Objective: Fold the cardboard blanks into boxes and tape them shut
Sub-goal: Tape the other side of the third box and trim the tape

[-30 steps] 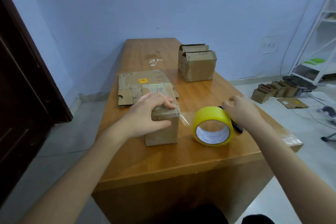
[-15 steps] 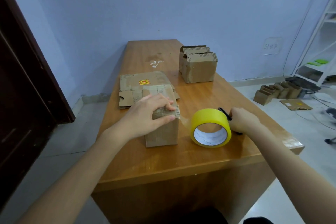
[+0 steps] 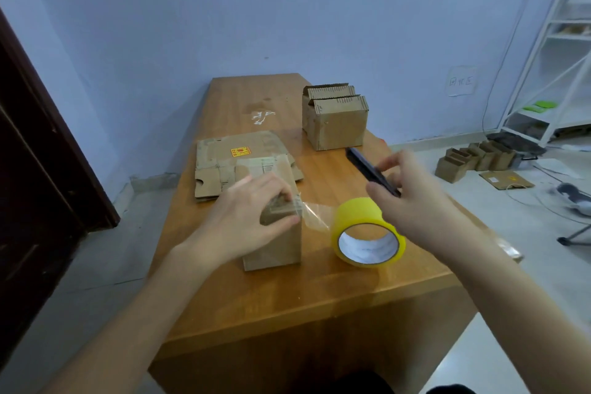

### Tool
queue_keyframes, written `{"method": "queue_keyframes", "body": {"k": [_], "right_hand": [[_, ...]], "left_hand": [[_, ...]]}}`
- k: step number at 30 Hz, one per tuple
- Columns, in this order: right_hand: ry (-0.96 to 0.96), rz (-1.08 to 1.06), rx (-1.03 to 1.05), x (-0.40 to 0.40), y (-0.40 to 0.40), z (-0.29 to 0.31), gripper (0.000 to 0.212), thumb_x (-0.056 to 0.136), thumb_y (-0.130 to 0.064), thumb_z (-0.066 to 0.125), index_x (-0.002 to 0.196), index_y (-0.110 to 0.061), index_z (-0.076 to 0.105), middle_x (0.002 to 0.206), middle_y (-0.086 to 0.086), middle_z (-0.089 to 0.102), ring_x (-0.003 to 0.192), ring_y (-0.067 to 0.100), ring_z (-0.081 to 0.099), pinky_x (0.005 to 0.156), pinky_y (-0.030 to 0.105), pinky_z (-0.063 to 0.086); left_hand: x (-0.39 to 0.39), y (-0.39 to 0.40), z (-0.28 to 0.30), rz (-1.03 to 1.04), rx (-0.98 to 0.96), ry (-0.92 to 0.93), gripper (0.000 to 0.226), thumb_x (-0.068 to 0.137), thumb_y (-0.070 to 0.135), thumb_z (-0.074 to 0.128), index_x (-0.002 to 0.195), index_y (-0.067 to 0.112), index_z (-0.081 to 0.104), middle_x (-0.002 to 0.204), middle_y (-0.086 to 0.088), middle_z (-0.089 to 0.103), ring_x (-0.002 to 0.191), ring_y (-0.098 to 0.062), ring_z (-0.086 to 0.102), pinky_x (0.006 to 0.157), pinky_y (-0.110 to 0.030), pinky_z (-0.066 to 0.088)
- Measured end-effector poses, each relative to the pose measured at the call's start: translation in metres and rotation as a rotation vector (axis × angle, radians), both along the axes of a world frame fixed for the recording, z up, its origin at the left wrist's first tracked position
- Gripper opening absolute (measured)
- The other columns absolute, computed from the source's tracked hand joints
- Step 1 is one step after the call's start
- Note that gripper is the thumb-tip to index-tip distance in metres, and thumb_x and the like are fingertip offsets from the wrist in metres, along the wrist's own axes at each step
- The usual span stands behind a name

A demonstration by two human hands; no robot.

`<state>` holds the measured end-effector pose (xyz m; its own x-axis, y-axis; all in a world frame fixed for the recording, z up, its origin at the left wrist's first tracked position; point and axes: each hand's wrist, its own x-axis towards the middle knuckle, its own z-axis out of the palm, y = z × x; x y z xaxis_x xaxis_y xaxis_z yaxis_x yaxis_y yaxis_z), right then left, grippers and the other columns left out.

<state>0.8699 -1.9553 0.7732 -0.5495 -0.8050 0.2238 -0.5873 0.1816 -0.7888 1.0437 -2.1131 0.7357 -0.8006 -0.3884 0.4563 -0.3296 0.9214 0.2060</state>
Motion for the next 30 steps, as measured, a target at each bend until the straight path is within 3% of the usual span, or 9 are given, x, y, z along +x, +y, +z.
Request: {"method": "queue_keyframes", "body": {"k": [2, 5, 8, 11, 13, 16, 20, 25, 30], "right_hand": [[-0.089, 0.059, 0.111, 0.01, 0.0, -0.006, 0.005, 0.096, -0.013, 0.043, 0.099, -0.015, 0.046, 0.067, 0.01, 0.048, 0.053, 0.018, 0.041, 0.051, 0.028, 0.034], [-0.192, 0.181, 0.246, 0.016, -0.001, -0.012, 0.016, 0.098, -0.011, 0.037, 0.102, -0.013, 0.053, 0.062, 0.002, 0.035, 0.053, 0.016, 0.032, 0.049, 0.028, 0.028], [0.072, 0.166, 0.291, 0.018, 0.0, -0.017, 0.02, 0.102, -0.018, 0.038, 0.099, -0.01, 0.056, 0.062, 0.001, 0.04, 0.051, 0.014, 0.034, 0.043, 0.017, 0.025], [0.237, 0.089, 0.263, 0.023, 0.003, -0.022, 0.028, 0.102, -0.029, 0.038, 0.098, -0.011, 0.06, 0.059, -0.004, 0.042, 0.05, 0.012, 0.039, 0.044, 0.019, 0.025], [0.35, 0.043, 0.281, 0.03, 0.004, -0.02, 0.03, 0.103, -0.034, 0.033, 0.108, -0.019, 0.059, 0.065, -0.006, 0.05, 0.058, 0.015, 0.05, 0.05, 0.024, 0.033], [0.441, 0.034, 0.327, 0.041, 0.0, -0.017, 0.034, 0.104, -0.034, 0.027, 0.13, -0.03, 0.048, 0.089, -0.007, 0.061, 0.073, 0.018, 0.056, 0.062, 0.028, 0.042], [0.452, 0.031, 0.357, 0.049, -0.011, -0.022, 0.034, 0.103, -0.03, 0.029, 0.129, -0.026, 0.051, 0.104, -0.002, 0.065, 0.09, 0.023, 0.061, 0.067, 0.03, 0.044], [0.295, 0.085, 0.295, 0.046, -0.01, -0.029, 0.034, 0.102, -0.025, 0.032, 0.125, -0.026, 0.057, 0.066, -0.006, 0.045, 0.056, 0.013, 0.04, 0.05, 0.029, 0.027], [0.249, 0.109, 0.23, 0.045, 0.005, -0.03, 0.031, 0.101, -0.023, 0.034, 0.117, -0.026, 0.061, 0.058, -0.008, 0.039, 0.05, 0.008, 0.033, 0.049, 0.028, 0.026]], "left_hand": [[0.0, -0.001, -0.001, 0.007, 0.033, 0.039, 0.04, 0.079, 0.063, 0.044, 0.098, 0.031, 0.058, 0.107, 0.014, 0.062, 0.1, -0.012, 0.059, 0.077, -0.032, 0.052], [0.001, -0.001, 0.001, 0.0, 0.062, 0.059, 0.039, 0.078, 0.065, 0.046, 0.095, 0.032, 0.058, 0.107, 0.015, 0.063, 0.103, -0.011, 0.059, 0.08, -0.032, 0.052], [0.002, 0.001, 0.001, -0.006, 0.072, 0.069, 0.042, 0.077, 0.064, 0.046, 0.093, 0.029, 0.06, 0.106, 0.014, 0.064, 0.103, -0.011, 0.059, 0.082, -0.029, 0.048], [0.002, 0.002, 0.0, 0.006, 0.095, 0.078, 0.043, 0.075, 0.065, 0.046, 0.094, 0.029, 0.061, 0.109, 0.015, 0.063, 0.105, -0.013, 0.058, 0.079, -0.03, 0.049], [0.002, 0.0, -0.001, 0.011, 0.092, 0.06, 0.043, 0.075, 0.064, 0.046, 0.097, 0.03, 0.061, 0.109, 0.016, 0.063, 0.106, -0.013, 0.057, 0.077, -0.022, 0.046], [0.005, -0.001, 0.0, -0.003, 0.082, -0.001, 0.045, 0.074, 0.063, 0.047, 0.106, 0.035, 0.059, 0.114, 0.02, 0.06, 0.111, -0.006, 0.052, 0.078, -0.007, 0.028], [0.009, -0.004, 0.007, -0.042, 0.158, -0.012, 0.047, 0.072, 0.062, 0.048, 0.11, 0.039, 0.063, 0.117, 0.026, 0.057, 0.112, 0.008, 0.046, 0.086, -0.009, 0.031], [0.009, -0.009, 0.014, -0.036, 0.216, -0.095, 0.048, 0.072, 0.067, 0.047, 0.109, 0.043, 0.064, 0.12, 0.03, 0.055, 0.114, 0.009, 0.047, 0.093, -0.026, 0.041], [0.008, -0.013, 0.022, -0.029, 0.244, -0.182, 0.039, 0.075, 0.062, 0.05, 0.11, 0.05, 0.061, 0.121, 0.034, 0.051, 0.114, 0.009, 0.047, 0.097, -0.033, 0.043]]}}
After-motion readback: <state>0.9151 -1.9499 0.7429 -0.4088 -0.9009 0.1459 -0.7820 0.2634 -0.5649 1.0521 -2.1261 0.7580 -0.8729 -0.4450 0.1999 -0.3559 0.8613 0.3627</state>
